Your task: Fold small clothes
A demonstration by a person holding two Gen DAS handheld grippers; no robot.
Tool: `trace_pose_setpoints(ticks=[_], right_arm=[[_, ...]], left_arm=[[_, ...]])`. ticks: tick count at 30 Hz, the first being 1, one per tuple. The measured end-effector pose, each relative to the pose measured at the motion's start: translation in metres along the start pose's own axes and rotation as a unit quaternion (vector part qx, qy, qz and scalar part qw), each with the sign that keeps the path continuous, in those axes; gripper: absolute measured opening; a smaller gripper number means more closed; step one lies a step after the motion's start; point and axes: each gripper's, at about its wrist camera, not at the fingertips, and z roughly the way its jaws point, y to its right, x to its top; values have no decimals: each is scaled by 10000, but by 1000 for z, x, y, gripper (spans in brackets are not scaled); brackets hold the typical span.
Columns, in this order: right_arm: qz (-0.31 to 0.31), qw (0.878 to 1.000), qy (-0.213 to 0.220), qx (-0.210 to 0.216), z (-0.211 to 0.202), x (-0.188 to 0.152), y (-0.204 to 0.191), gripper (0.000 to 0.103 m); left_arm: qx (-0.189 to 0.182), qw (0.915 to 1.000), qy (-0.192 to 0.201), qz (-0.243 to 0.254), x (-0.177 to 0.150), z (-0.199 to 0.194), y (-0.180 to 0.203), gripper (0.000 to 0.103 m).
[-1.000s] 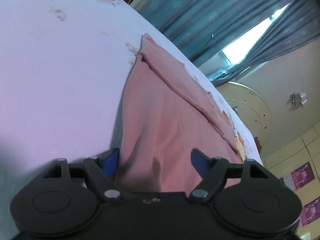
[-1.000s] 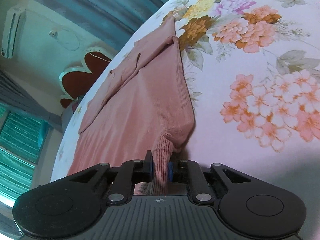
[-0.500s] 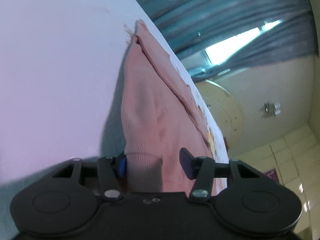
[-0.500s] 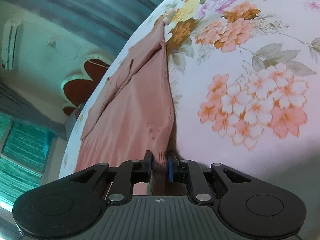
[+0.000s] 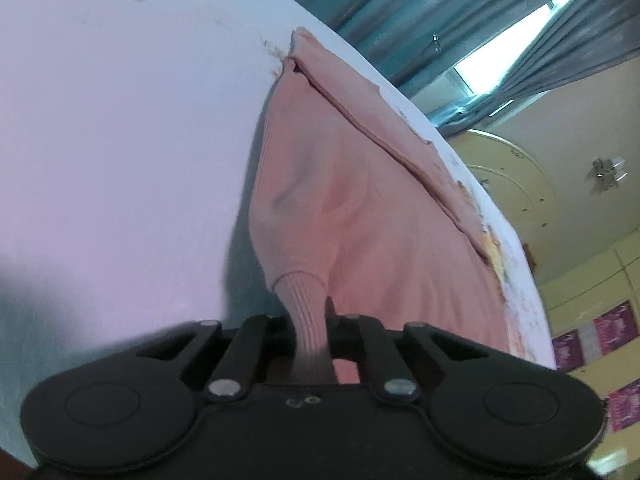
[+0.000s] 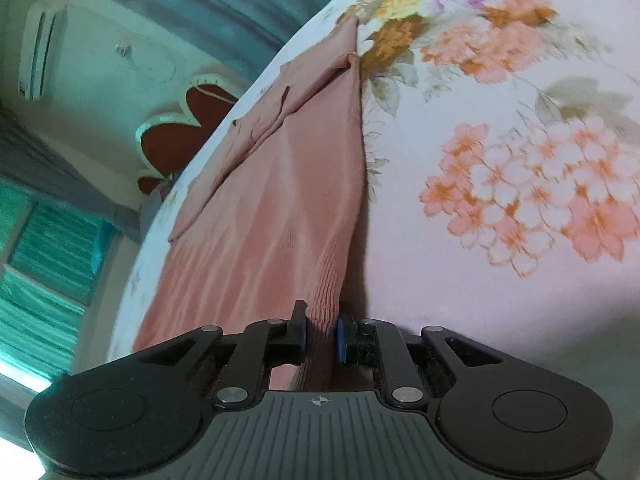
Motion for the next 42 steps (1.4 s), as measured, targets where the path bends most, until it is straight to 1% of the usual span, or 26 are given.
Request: trace_pose_setpoints(ticks=[1, 3, 4, 5, 6, 7, 8, 11, 12, 14, 15, 18, 21, 23, 26, 29, 32, 34, 35, 36, 37, 38, 39, 40, 41, 42], right_arm=[[-44, 10000, 54, 11, -4, 0, -2, 9], [120, 9989, 379, 238, -21, 0, -2, 8], [220, 9979, 516, 327, -28, 0, 0, 8], [305, 9975, 567, 305, -30, -1, 3, 8], [339, 9980, 491, 188, -26, -2, 5, 8], [355, 9990, 284, -6, -15, -3, 8, 8], [354, 9992, 121, -139, -3, -4, 9, 8], [578, 9971, 449, 193, -9, 9, 4, 8], [525, 9967, 566, 262, -12, 17, -2, 8], [260, 9964, 759, 289, -16, 39, -19, 8], [172, 9954, 880, 327, -16, 54, -28, 8], [25, 9918, 1213, 395, -4, 100, -53, 8], [101, 9900, 1380, 286, 22, 152, -66, 8], [161, 9898, 1404, 202, 45, 185, -69, 8], [281, 9914, 1275, 17, 86, 231, -63, 8], [425, 9934, 1053, -149, 128, 266, -49, 8], [557, 9941, 838, -407, 169, 292, -32, 8], [646, 9937, 777, -484, 191, 304, -22, 8], [683, 9934, 842, -385, 199, 309, -18, 8], [722, 9923, 959, -318, 203, 314, -15, 10], [771, 9908, 1023, -430, 206, 319, -13, 17], [742, 9893, 1129, -550, 206, 321, -14, 45], [541, 9866, 1368, -713, 203, 323, -20, 66], [382, 9856, 1472, -737, 201, 323, -23, 65], [350, 9862, 1452, -710, 200, 325, -22, 65], [315, 9862, 1461, -706, 198, 325, -20, 65]], left_arm=[[-46, 9999, 86, -73, 0, -3, 0, 6], [-186, 9991, 309, -215, -3, -15, 0, 6], [-158, 9991, 337, -198, -4, -18, 1, 6], [51, 9997, 253, -30, -6, -16, 3, 6], [322, 9991, 109, 236, -7, -12, 7, 6], [441, 9983, 33, 387, -8, -6, 10, 6], [397, 9987, 53, 303, -5, -6, 11, 6], [2, 9996, 280, 91, 13, -18, 16, 6], [-164, 9992, 356, 65, 24, -22, 19, 6], [-324, 9981, 511, 144, 47, -22, 30, 6], [-466, 9969, 616, 144, 64, -19, 37, 6], [-789, 9933, 837, 147, 107, -9, 60, 6], [-961, 9907, 932, 227, 158, 20, 82, 6], [-960, 9904, 949, 283, 185, 44, 90, 6], [-897, 9932, 716, 195, 230, 94, 95, 6], [-683, 9964, 424, 277, 259, 137, 92, 6], [-535, 9979, 187, 305, 272, 174, 82, 6], [-594, 9977, 96, 311, 278, 193, 75, 7], [-684, 9973, 84, 271, 280, 199, 72, 15], [-750, 9969, 142, 198, 284, 204, 68, 23], [-802, 9964, 232, 133, 286, 204, 65, 34], [-871, 9955, 350, 100, 288, 202, 63, 40], [-938, 9943, 496, 107, 289, 200, 61, 43], [-900, 9941, 582, 172, 291, 197, 59, 49], [-801, 9943, 639, 291, 290, 194, 63, 54], [-716, 9943, 669, 422, 291, 192, 62, 57]])
